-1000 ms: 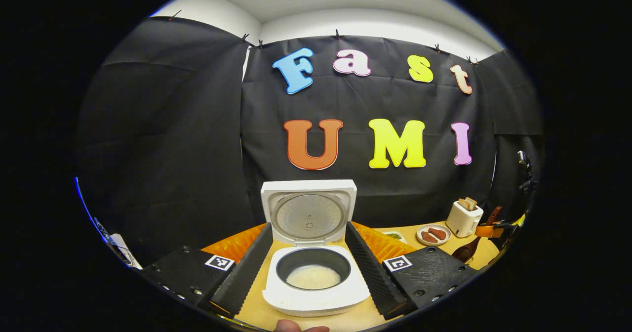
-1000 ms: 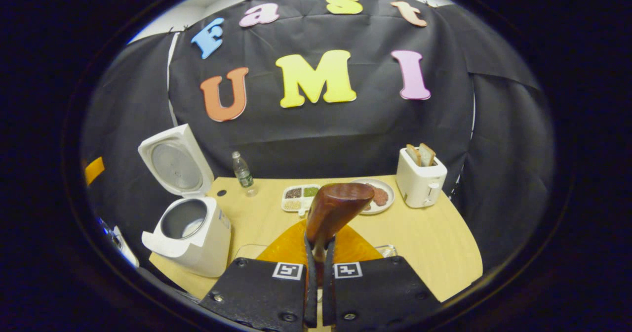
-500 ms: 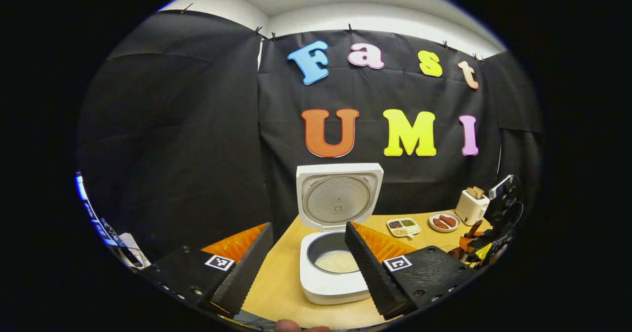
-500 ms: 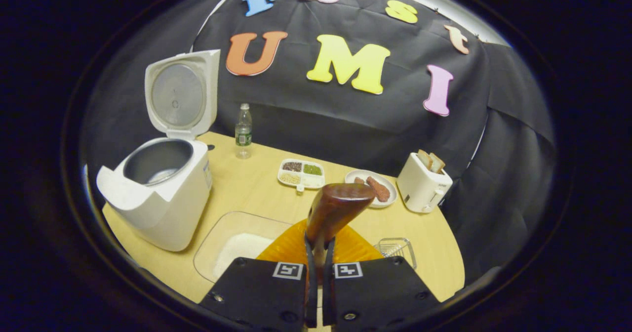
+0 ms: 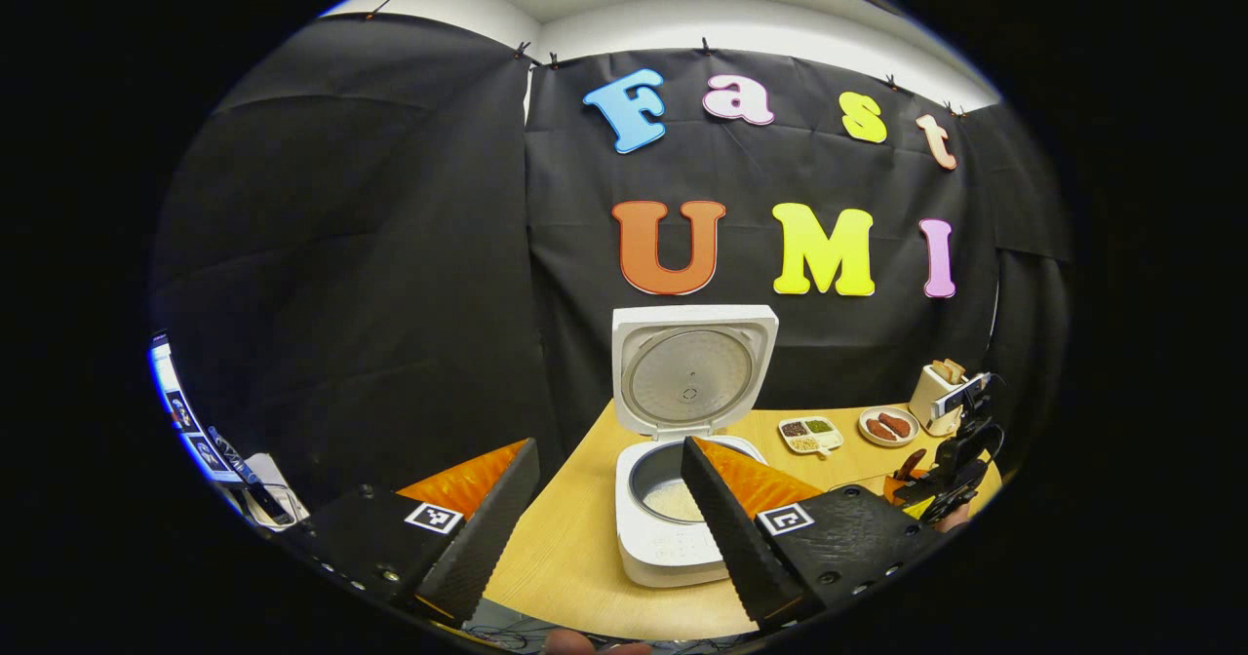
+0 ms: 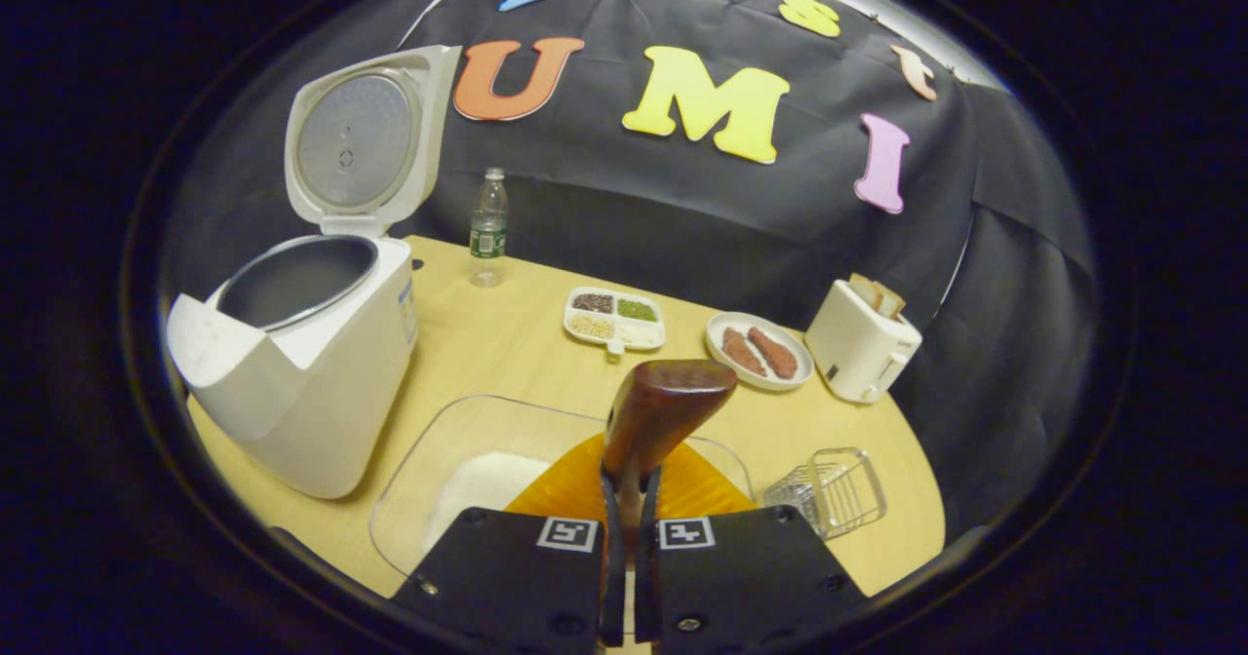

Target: Close the left gripper, press the button to open the rice cooker; take a wooden spoon from the chopstick holder with the right hand, scoop a spoonful of rice and pour it into the rice cooker, then put the wooden spoon back into the chopstick holder.

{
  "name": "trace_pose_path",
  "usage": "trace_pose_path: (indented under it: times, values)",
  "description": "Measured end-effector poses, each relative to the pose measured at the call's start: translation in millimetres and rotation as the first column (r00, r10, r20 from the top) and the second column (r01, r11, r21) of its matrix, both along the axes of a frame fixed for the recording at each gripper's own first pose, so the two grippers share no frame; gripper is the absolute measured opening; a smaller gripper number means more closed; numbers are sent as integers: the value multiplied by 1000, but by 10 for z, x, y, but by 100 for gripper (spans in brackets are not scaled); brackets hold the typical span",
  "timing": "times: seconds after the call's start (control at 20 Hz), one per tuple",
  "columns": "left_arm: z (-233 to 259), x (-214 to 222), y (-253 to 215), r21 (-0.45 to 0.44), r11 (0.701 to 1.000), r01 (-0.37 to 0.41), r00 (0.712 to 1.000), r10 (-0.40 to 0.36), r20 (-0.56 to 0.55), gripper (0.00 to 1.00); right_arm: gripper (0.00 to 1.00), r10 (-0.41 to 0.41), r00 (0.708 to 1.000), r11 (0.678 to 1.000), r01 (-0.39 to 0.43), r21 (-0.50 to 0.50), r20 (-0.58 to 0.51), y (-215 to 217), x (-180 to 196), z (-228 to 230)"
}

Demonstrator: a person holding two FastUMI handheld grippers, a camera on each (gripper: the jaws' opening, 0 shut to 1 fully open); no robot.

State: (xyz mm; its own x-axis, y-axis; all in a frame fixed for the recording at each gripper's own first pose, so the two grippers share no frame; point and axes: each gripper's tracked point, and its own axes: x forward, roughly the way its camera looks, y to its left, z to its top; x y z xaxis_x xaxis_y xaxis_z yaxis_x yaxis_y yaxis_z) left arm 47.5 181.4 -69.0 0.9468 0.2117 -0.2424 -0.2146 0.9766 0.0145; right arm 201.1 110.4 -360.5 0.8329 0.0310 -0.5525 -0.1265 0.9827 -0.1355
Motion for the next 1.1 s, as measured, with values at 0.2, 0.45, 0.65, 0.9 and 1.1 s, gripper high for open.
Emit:
trace_pose_path:
  times: [0.2, 0.45, 0.65, 0.9, 1.1]
  values:
    - [5, -55, 27, -4, 1000, -4, 1000, 4, -2, 94, 10, -17, 998, 982, 29, 184, -66, 196, -10, -28]
    - [34, -107, 74, -6, 1000, -20, 1000, 20, -8, 94, 10, -67, 980, 866, 150, 477, -186, 318, -18, -41]
    - [79, -97, 12, -6, 1000, -11, 1000, 11, 3, 94, 9, -97, 957, 751, 250, 612, -272, 242, -29, -28]
    - [115, -49, -140, -6, 1000, 16, 1000, -16, 7, 94, 9, -138, 935, 603, 341, 721, -326, -11, -110, 39]
    - [164, 22, -310, -9, 999, 48, 999, -48, 19, 94, 9, -189, 916, 477, 401, 782, -354, -328, -157, 156]
